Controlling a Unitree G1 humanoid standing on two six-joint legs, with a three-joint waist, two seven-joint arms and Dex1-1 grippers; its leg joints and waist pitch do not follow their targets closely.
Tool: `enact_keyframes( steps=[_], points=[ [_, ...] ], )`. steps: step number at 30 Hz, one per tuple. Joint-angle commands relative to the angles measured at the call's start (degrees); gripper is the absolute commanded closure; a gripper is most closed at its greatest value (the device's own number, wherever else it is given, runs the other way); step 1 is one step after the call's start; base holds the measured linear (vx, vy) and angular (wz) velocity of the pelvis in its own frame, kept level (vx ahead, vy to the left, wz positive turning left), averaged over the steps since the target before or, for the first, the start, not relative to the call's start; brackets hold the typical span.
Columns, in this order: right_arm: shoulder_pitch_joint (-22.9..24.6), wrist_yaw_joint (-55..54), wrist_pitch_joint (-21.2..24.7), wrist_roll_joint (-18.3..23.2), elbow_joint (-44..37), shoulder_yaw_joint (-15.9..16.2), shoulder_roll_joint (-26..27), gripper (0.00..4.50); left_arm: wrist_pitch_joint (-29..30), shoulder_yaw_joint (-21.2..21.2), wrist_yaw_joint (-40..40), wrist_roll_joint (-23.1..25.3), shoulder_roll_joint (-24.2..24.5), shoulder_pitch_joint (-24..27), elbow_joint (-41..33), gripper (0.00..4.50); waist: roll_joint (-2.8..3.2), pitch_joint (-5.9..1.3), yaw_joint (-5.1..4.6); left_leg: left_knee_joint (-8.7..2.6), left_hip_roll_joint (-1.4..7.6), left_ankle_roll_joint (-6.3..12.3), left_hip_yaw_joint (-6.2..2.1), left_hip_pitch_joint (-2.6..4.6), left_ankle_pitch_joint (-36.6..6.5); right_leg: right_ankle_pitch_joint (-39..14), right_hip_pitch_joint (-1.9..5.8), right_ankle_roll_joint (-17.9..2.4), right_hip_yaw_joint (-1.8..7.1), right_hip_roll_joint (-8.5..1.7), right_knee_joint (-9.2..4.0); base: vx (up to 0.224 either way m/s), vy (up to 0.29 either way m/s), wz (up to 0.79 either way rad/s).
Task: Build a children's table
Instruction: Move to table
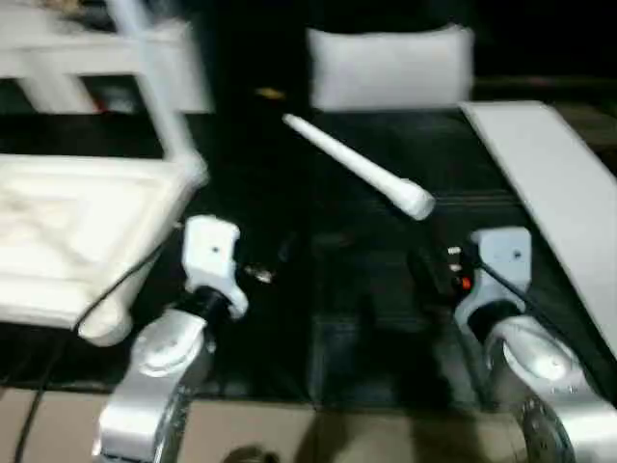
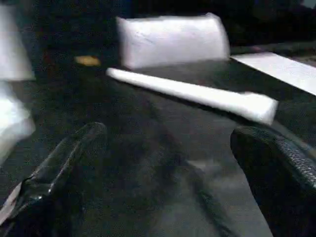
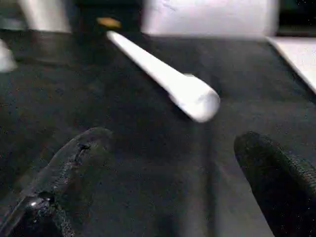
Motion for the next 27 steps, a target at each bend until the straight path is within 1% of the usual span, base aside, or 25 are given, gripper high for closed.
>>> enact_keyframes(
  steps=[1, 2, 3, 4, 5, 6, 7, 8, 9, 10, 11, 12, 13, 14, 15, 16, 17, 19, 20, 21, 23, 24, 25, 26, 27],
  points=[
    [-0.6, 1.5, -0.2, 0.7, 0.3, 1.6, -0.4, 0.0, 0.6, 1.1, 0.4, 0.0, 0.7, 0.1, 0.0, 0.06, 0.97, -1.28, 0.55, -4.37, 5.24, 2.73, -2.24, 0.04, 10.2, -14.1, 1.69, 0.3, 1.85, -7.87, -11.25, 0.269, 0.031, 0.05],
    [-0.7, 1.7, -0.1, 0.8, 0.4, 1.7, -0.5, 0.0, 0.7, 1.1, 0.5, 0.2, 0.9, 0.3, -0.3, 0.06, 2.84, -1.99, 0.12, -6.28, 7.07, 2.2, -3.86, 3.15, 7.2, -11.7, 1.23, 3.0, -0.15, -6.32, -10.03, 0.269, 0.031, 0.05],
    [-0.7, 1.7, 0.1, 1.0, 0.4, 1.6, -0.5, 0.0, 0.8, 1.1, 0.6, 0.4, 1.0, 0.5, -0.4, 0.06, 4.09, -3.44, -3.41, -9.85, 11.41, 10.02, -11.72, 9.1, -8.0, -8.2, -3.92, 5.4, -4.43, -1.68, 1.57, 0.299, 0.057, -0.02],
    [-0.9, 2.1, -0.1, 0.9, 0.5, 1.9, -1.0, 0.0, 1.3, 1.1, 0.7, 0.4, 1.0, 0.6, -0.6, 0.06, 2.49, -5.38, -3.78, -8.03, 12.69, 18.1, -13.42, 12.7, -5.0, -5.1, -9.53, 7.8, -3.02, -2.29, 6.34, 0.302, 0.044, 0.02],
    [-1.2, 2.6, 0.1, 1.0, 0.6, 2.3, -1.5, 0.0, 1.8, 1.1, 1.2, 0.6, 0.8, 1.1, -1.1, 0.06, 2.73, -5.2, -3.67, -7.02, 12.16, 18.86, -12.73, 12.11, 3.0, -1.8, -11.12, 9.3, -2.46, -2.94, 7.32, 0.413, 0.075, 0.04],
    [-1.6, 3.4, 0.1, 1.1, 0.8, 2.7, -2.0, 0.0, 2.7, 1.0, 1.7, 0.6, 0.6, 1.5, -1.6, 0.06, 1.69, -5.06, -4.16, -5.9, 11.39, 19.96, -11.38, 10.37, 29.0, 5.8, -13.07, 12.4, -1.89, -3.84, 8.1, 0.257, 0.042, 0.11],
    [-1.8, 3.7, 0.0, 1.0, 1.0, 2.9, -2.3, 0.0, 3.1, 1.0, 1.8, 0.5, 0.6, 1.6, -1.8, 0.06, 1.21, -4.9, -3.57, -4.81, 9.54, 16.77, -8.14, 7.83, 59.0, 16.5, -13.69, 13.4, -1.45, -4.27, 6.92, 0.168, 0.046, 0.09],
    [-1.9, 3.7, 0.0, 1.0, 1.0, 2.9, -2.3, 0.0, 3.2, 0.9, 1.7, 0.5, 0.6, 1.7, -1.8, 0.06, 0.61, -4.94, -3.52, -4.04, 8.62, 14.65, -6.36, 6.78, 68.1, 22.9, -13.35, 12.2, -0.73, -4.88, 4.79, 0.057, 0.015, 0.07],
    [-2.5, 4.0, 0.5, 1.0, 1.2, 2.9, -2.2, 0.0, 3.4, 0.7, 1.0, -0.1, 1.0, 2.0, -2.4, 0.06, -3.31, -4.48, -2.55, -2.99, 2.16, 6.62, -1.86, 3.3, 51.0, 44.6, -11.64, 7.0, 2.25, -7.81, -4.26, -0.07, 0.025, 0.13],
    [-3.0, 4.4, 0.7, 1.0, 1.2, 2.9, -2.3, 0.0, 3.7, 0.6, 0.4, -0.7, 1.2, 2.3, -2.9, 0.06, -4.89, -3.87, -2.19, -2.88, 0.55, 5.53, -1.06, 1.51, 32.7, 43.3, -10.3, 7.0, 3.98, -10.08, -6.18, -0.131, -0.038, 0.16],
    [-3.3, 4.6, 0.7, 1.1, 1.3, 2.9, -2.5, 0.0, 3.9, 0.7, 0.0, -1.2, 1.2, 2.6, -3.2, 0.06, -3.75, -4.53, -2.16, -2.93, 3.48, 2.57, -3.35, 0.75, 15.1, 44.8, -7.12, 0.6, 5.61, -16.0, -4.87, -0.131, -0.038, 0.16],
    [-3.3, 4.6, 0.7, 1.1, 1.3, 2.9, -2.5, 0.0, 3.9, 0.7, 0.0, -1.2, 1.2, 2.6, -3.2, 0.06, -3.78, -4.51, -1.67, -4.2, 4.01, 1.05, -3.16, 1.18, 12.8, 44.2, -6.84, -1.0, 4.45, -15.1, -4.95, 0.026, -0.08, 0.1],
    [-4.1, 4.8, 1.1, 1.4, 1.2, 2.7, -2.6, 0.0, 4.3, 1.5, -0.5, -3.3, 0.8, 3.2, -4.3, 0.06, -3.03, -4.17, -1.24, -5.83, 4.37, -0.63, -2.62, 1.58, 10.7, 38.7, -7.17, -4.8, 3.1, -12.0, -5.16, 0.028, -0.077, 0.08],
    [-4.2, 4.8, 1.1, 1.4, 1.2, 2.7, -2.6, 0.0, 4.5, 1.7, -0.6, -3.7, 0.7, 3.3, -4.5, 0.06, -2.41, -3.85, -1.43, -6.67, 5.19, -0.81, -2.7, 1.64, 9.6, 33.4, -7.37, -7.4, 2.32, -11.1, -5.12, 0.0, -0.091, 0.1],
    [-4.7, 4.7, 1.6, 1.5, 1.3, 2.5, -2.6, 0.0, 5.1, 1.9, -1.1, -4.3, 1.0, 3.4, -5.0, 0.06, -1.47, -2.9, -2.08, -8.09, 7.22, -0.57, -3.12, 1.97, 1.8, 13.4, -8.22, -12.1, 0.84, -9.5, -5.77, -0.031, -0.06, 0.09],
    [-4.8, 4.6, 1.7, 1.6, 1.3, 2.5, -2.6, 0.0, 5.3, 2.0, -1.2, -4.4, 1.2, 3.4, -5.1, 0.06, -1.28, -2.62, -2.19, -8.35, 7.71, -0.5, -3.2, 2.28, -2.5, 7.2, -8.57, -12.2, 0.77, -9.3, -6.2, -0.061, -0.029, 0.07],
    [-5.6, 4.5, 2.4, 1.6, 1.8, 2.4, -3.0, 0.0, 6.4, 1.7, -2.3, -4.8, 2.1, 3.3, -5.6, 0.06, -1.08, -2.41, -2.28, -8.51, 7.91, -0.65, -3.12, 2.58, -6.4, 2.0, -8.83, -11.9, 0.74, -9.25, -6.66, -0.06, -0.029, 0.12],
    [-7.8, 4.4, 3.7, 1.2, 3.9, 1.9, -3.5, 0.0, 8.2, 0.4, -4.2, -4.9, 4.3, 2.9, -6.0, 0.06, -1.32, -1.14, -3.09, -8.87, 7.63, -4.88, -2.75, 3.46, -21.3, -18.0, -10.38, -6.4, 0.57, -9.06, -8.34, -0.059, -0.027, 0.1],
    [-9.0, 4.2, 4.3, 1.0, 5.1, 1.4, -3.6, 0.0, 9.3, -0.2, -5.1, -4.8, 5.5, 2.7, -6.2, 0.06, -1.4, -1.13, -3.29, -8.9, 7.36, -5.81, -2.86, 3.62, -23.3, -21.2, -10.6, -4.7, 0.37, -9.06, -8.44, 0.0, 0.0, 0.0],
    [-12.3, 3.9, 4.2, 0.2, 9.2, 0.4, -4.4, 0.0, 10.9, -1.6, -7.2, -4.6, 7.8, 2.1, -6.4, 0.06, -0.96, -1.34, -3.69, -8.84, 7.15, -6.97, -3.01, 3.73, -24.5, -23.5, -10.62, -2.5, 0.2, -9.18, -8.57, -0.075, -0.015, 0.04],
    [-16.3, 4.2, 3.6, -0.6, 14.7, -0.4, -5.7, 0.0, 12.2, -3.0, -10.6, -5.6, 10.3, 1.5, -6.7, 0.06, -0.83, -0.91, -4.68, -9.01, 7.09, -7.25, -3.27, 3.16, -26.1, -25.3, -10.51, -0.6, -0.53, -9.21, -8.96, -0.088, -0.005, 0.0],
    [-18.9, 5.7, 2.5, -1.1, 18.3, 0.1, -7.3, 0.0, 13.2, -3.2, -12.0, -6.6, 11.6, 1.0, -7.0, 0.06, -0.44, -1.07, -4.81, -8.92, 7.06, -7.36, -3.35, 3.14, -26.6, -25.8, -10.31, -0.4, -0.79, -9.35, -8.84, -0.083, 0.001, -0.05],
    [-22.4, 8.1, 1.2, -1.4, 23.1, 0.7, -9.2, 0.0, 14.8, -3.2, -13.8, -8.1, 13.3, 0.0, -7.4, 0.06, -0.54, -0.97, -5.37, -8.85, 6.96, -7.28, -3.43, 2.95, -27.6, -26.4, -10.32, -0.1, -1.33, -9.31, -9.0, -0.076, -0.002, -0.02],
    [-22.9, 8.5, 1.1, -1.4, 23.9, 0.7, -9.5, 0.0, 15.0, -3.2, -14.1, -8.4, 13.6, -0.1, -7.5, 0.06, -0.54, -1.1, -5.41, -8.54, 6.83, -7.1, -3.29, 3.13, -27.3, -27.2, -10.47, 0.0, -1.4, -9.48, -9.21, -0.076, -0.002, -0.02],
    [-26.6, 11.2, -0.7, -1.3, 29.8, 1.2, -10.9, 0.0, 16.8, -2.7, -16.0, -10.6, 15.1, -1.3, -8.2, 0.06, -0.64, -1.12, -5.61, -7.78, 6.32, -6.27, -2.85, 3.54, -25.7, -30.0, -11.07, 0.2, -1.58, -9.72, -9.97, -0.066, -0.019, 0.05]
  ],
)
